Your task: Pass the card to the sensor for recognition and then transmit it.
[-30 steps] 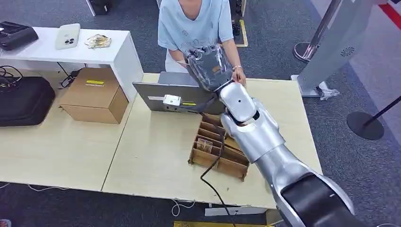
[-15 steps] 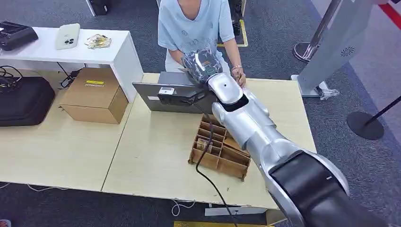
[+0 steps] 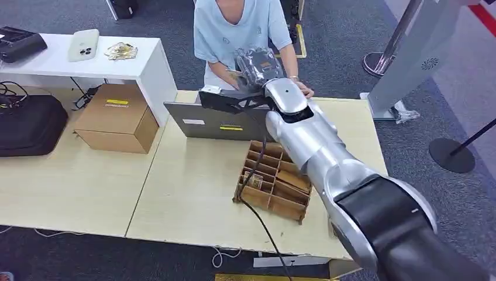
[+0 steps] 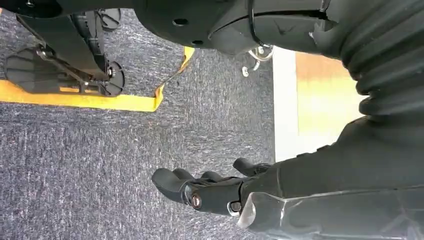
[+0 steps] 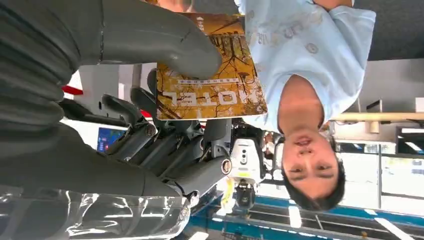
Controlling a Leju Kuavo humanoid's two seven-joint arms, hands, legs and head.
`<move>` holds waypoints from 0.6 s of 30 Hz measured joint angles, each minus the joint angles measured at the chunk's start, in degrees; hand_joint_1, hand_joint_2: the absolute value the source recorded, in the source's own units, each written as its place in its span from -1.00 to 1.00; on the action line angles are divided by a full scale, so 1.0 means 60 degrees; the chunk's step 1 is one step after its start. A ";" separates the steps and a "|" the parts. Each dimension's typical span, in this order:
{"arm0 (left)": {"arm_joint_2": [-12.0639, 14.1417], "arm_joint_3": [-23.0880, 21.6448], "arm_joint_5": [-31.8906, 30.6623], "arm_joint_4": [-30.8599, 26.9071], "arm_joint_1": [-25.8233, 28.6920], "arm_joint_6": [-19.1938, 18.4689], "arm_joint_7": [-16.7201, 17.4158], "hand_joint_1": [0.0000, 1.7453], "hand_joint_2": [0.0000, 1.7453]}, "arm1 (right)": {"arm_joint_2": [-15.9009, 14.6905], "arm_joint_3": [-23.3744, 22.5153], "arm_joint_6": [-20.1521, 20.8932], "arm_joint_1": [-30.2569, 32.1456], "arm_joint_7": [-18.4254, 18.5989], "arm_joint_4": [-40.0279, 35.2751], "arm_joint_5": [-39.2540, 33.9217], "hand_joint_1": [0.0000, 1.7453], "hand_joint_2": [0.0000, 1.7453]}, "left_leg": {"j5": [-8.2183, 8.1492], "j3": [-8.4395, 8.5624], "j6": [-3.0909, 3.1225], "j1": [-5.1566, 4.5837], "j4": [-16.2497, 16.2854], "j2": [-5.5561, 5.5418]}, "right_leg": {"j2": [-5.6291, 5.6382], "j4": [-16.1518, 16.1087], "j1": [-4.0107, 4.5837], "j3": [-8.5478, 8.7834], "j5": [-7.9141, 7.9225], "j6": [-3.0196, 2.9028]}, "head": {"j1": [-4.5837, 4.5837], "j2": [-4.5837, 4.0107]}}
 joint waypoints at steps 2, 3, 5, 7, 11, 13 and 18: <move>0.0000 0.0000 -0.0004 0.0000 0.0000 0.0000 0.0000 -1.00 1.00 | 0.0000 -0.0058 0.0003 -0.0023 0.0004 0.0047 -0.0007 1.00 1.00 | 0.0000 0.0000 0.0000 0.0000 0.0000 0.0000 | 0.0000 0.0000 0.0000 0.0000 0.0000 0.0000 | 0.0003 0.0000; 0.0000 0.0000 -0.0004 0.0000 0.0000 0.0000 0.0000 -1.00 1.00 | 0.0000 -0.0109 0.0000 -0.0030 0.0014 0.0087 -0.0015 1.00 1.00 | 0.0000 -0.0001 0.0000 0.0000 0.0000 0.0000 | 0.0000 0.0000 0.0000 0.0000 0.0000 0.0000 | 0.0003 0.0000; 0.0000 0.0000 -0.0003 0.0000 0.0000 0.0000 0.0000 -1.00 1.00 | 0.0000 -0.0171 0.0000 -0.0064 0.0015 0.0164 -0.0011 1.00 1.00 | 0.0000 -0.0001 0.0000 0.0000 -0.0001 0.0000 | 0.0000 0.0000 0.0000 0.0000 0.0000 0.0000 | 0.0000 0.0000; 0.0004 -0.0004 0.0004 0.0000 -0.0001 0.0000 0.0004 -1.00 1.00 | 0.0000 -0.0186 0.0003 -0.0106 0.0007 0.0222 0.0004 1.00 1.00 | 0.0000 -0.0001 0.0000 0.0000 0.0000 0.0000 | 0.0000 0.0000 0.0000 0.0000 0.0000 0.0000 | 0.0000 0.0000; 0.0004 -0.0004 0.0062 0.0000 0.0000 0.0007 0.0036 -1.00 1.00 | 0.0015 -0.0186 0.0000 -0.0118 -0.0040 0.0258 0.0033 1.00 1.00 | 0.0000 -0.0001 0.0000 0.0000 0.0000 0.0000 | 0.0000 0.0000 0.0000 0.0000 0.0000 0.0000 | 0.0000 0.0000; 0.0004 -0.0004 0.0087 0.0000 -0.0001 0.0015 0.0044 -1.00 1.00 | 0.0044 -0.0186 0.0000 -0.0118 -0.0047 0.0269 0.0036 1.00 1.00 | 0.0000 -0.0001 0.0000 0.0000 0.0000 0.0000 | 0.0000 0.0000 0.0000 0.0000 0.0000 0.0000 | 0.0000 0.0000; 0.0011 -0.0004 0.0087 0.0000 0.0000 0.0015 0.0051 -1.00 1.00 | 0.0117 -0.0186 0.0000 -0.0117 -0.0069 0.0306 0.0040 1.00 1.00 | 0.0000 -0.0001 0.0000 0.0000 0.0000 0.0001 | 0.0001 0.0000 0.0000 0.0000 0.0000 0.0000 | 0.0003 0.0000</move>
